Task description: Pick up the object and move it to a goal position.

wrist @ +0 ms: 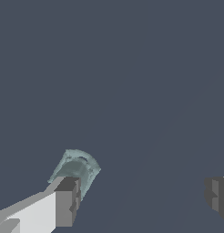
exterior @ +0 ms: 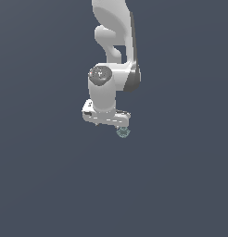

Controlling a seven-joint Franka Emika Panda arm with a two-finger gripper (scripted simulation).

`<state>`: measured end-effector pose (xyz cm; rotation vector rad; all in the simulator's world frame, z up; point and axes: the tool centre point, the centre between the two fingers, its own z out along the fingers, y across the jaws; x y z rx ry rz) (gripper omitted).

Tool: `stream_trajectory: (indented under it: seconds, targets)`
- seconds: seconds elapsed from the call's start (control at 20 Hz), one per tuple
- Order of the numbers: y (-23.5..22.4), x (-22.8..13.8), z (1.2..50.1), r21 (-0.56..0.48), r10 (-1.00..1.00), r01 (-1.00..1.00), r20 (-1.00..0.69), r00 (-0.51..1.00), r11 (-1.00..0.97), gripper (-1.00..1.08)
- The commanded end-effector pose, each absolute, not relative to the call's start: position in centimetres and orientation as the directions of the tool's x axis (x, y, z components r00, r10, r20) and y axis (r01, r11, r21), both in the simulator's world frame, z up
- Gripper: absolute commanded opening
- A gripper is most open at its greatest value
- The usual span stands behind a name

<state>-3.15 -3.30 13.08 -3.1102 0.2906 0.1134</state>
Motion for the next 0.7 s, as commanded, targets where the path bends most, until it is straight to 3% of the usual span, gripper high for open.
stream_trajectory:
  seconds: [0.0,0.65]
  targets:
    - [-2.8,-3.3,12.8,-0.006,-0.21,-0.211,-0.07,0.975,-0.978,1.0]
    - [1.2,-4.6,10.9,0.007,-0.431,-0.431,-0.038,0.902,-0.902,1.0]
